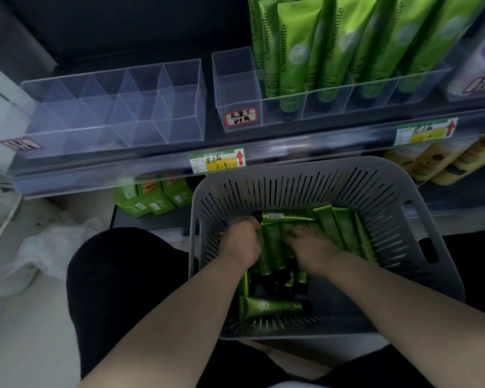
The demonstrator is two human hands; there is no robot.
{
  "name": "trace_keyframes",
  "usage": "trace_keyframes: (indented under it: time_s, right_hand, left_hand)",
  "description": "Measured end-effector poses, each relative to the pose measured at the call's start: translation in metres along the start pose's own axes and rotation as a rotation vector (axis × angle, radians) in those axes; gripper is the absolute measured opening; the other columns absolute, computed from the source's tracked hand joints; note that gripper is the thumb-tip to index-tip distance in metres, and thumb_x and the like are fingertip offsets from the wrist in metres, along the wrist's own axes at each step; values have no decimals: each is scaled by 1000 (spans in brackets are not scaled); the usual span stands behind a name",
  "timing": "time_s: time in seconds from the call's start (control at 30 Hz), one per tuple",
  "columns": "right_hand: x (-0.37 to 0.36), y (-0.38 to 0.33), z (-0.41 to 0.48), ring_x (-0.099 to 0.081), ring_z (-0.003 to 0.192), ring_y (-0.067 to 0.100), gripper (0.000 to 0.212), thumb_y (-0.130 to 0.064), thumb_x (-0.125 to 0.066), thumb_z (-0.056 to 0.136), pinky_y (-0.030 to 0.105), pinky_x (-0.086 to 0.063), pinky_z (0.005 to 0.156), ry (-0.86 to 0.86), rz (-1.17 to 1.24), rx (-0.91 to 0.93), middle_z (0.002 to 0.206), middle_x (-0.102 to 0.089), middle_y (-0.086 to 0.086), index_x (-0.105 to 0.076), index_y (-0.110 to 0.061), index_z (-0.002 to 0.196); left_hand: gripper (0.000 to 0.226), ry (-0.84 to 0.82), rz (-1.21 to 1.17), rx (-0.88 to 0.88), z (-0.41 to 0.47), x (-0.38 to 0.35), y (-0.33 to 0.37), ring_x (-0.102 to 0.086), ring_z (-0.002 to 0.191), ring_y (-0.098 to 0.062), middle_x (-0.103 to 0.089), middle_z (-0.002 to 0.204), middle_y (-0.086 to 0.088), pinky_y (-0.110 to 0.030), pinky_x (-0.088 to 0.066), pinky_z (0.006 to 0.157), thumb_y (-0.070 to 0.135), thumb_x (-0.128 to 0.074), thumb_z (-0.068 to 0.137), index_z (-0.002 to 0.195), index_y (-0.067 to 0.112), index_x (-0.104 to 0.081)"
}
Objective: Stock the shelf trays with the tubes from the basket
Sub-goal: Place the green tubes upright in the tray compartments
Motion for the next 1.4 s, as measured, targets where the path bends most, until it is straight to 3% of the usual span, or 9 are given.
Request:
trace_keyframes:
  time_s: [0.1,0.23,0.4,0.53,0.73,0.87,0.97,1.13,1.4]
  right_hand:
    - [-7,-6,-4,-30,131,30,60,-9,-51,89,41,-32,106,-43,-29,13,147,-30,8,-33,-15,146]
    - [-5,-3,-10,-47,117,28,37,-8,-52,87,32,-45,94,-73,0,54,127,-49,11,-59,-9,123]
    - [-27,-8,-31,-60,104,28,25,-12,-52,88,31,-50,81,-262,-9,36,114,-62,14,-65,-6,108]
    - [-13,6,-19,-61,102,26,31,-5,-53,83,34,-53,83,-46,150,-84,115,-62,11,-64,-14,111]
    - [9,27,-9,-36,126,26,63,7,-49,81,36,-34,102,190,133,-149,136,-43,9,-38,-15,140]
    - [-3,34,-5,-42,123,26,59,6,-42,85,32,-37,96,133,189,-158,134,-45,9,-40,-16,140]
    - [-9,40,-6,-50,112,25,42,3,-41,87,24,-42,86,35,211,-130,128,-49,9,-54,-11,124]
    - [12,43,-9,-41,125,23,31,-24,-64,88,33,-38,96,-5,129,-149,129,-50,3,-62,-28,119]
    - [26,52,-31,-58,103,13,22,-19,-71,84,17,-39,80,59,535,-176,101,-61,-4,-70,-18,106]
  left_hand:
    - [45,-16,38,-3,0,-3,3,-57,109,-25,-57,126,-12,-39,-53,89,1,-50,90,133,14,-50]
    - [42,-22,101,-25,-1,-5,6,-56,111,-25,-57,126,-13,-41,-54,87,-4,-50,88,127,11,-53]
    - [44,-41,113,-9,-2,-7,7,-58,108,-25,-57,125,-13,-41,-55,85,-5,-50,87,129,10,-52]
    - [40,-34,119,-18,-3,-7,10,-60,98,-24,-62,113,-12,-40,-57,77,-5,-50,87,123,10,-55]
    - [38,-23,127,-6,-3,-7,6,-61,94,-23,-64,110,-9,-37,-57,73,-3,-51,87,121,11,-57]
    - [37,-28,139,-13,-2,-6,7,-61,94,-23,-64,111,-11,-37,-57,72,-2,-50,88,122,11,-57]
    - [38,-30,144,-14,-2,-7,9,-60,98,-24,-62,116,-10,-37,-56,76,-3,-49,89,124,11,-56]
    - [38,-18,137,-27,-1,-9,9,-59,101,-22,-61,120,-8,-27,-49,71,0,-49,91,125,14,-55]
    - [47,-19,116,-34,-6,-7,11,-59,102,-22,-61,121,-8,-30,-53,75,-4,-48,87,128,16,-55]
Point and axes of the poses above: each hand's wrist, its own z-axis towards the middle knuckle, its own x-axis out of the back of the hand, y = z × x, the point moved 5 cm from there along z, towards the middle knuckle
